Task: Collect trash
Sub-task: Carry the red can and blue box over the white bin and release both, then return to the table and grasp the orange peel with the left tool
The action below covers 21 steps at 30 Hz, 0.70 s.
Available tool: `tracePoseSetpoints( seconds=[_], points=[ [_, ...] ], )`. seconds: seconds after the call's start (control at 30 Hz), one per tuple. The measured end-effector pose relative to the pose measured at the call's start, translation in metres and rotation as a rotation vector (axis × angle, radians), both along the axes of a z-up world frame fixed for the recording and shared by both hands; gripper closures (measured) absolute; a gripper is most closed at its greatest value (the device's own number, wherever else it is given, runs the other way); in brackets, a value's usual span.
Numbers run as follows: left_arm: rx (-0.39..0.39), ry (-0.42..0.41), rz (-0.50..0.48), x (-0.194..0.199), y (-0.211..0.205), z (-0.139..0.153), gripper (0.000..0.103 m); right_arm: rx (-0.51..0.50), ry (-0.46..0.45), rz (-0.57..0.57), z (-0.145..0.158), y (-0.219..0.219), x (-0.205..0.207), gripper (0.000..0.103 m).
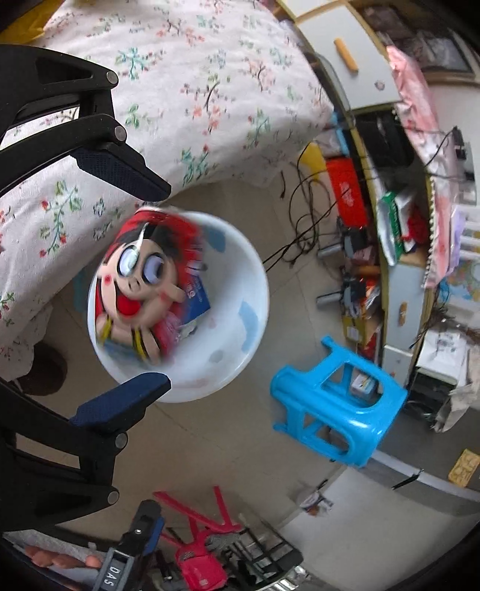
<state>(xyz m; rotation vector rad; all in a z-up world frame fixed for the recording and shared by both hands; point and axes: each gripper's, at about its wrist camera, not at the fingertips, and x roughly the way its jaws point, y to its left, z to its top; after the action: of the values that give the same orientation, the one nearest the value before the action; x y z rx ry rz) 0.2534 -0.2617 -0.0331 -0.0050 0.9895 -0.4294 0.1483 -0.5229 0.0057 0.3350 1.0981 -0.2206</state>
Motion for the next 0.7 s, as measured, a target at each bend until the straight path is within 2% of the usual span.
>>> tracePoseSetpoints(
  seconds=[0.17,0.3,0.5,0.7],
  points=[
    [0.026,-0.038,0.003,-0.012,0.019,0.016,0.000,0.005,-0.016,0.011,0.004,0.005,0.000,0.032],
    [0.039,-0.045,0.022,-0.025,0.043,0.026,0.000,0.004,-0.028,0.030,0.009,0.016,0.001,0.031],
    [0.074,-0.056,0.061,-0.052,0.095,0.034,0.000,0.012,-0.043,0.074,0.016,0.041,0.001,0.030],
    [0.112,-0.028,0.123,-0.079,0.152,0.033,0.000,0.012,-0.051,0.134,0.022,0.075,0.000,0.028]
  ],
)
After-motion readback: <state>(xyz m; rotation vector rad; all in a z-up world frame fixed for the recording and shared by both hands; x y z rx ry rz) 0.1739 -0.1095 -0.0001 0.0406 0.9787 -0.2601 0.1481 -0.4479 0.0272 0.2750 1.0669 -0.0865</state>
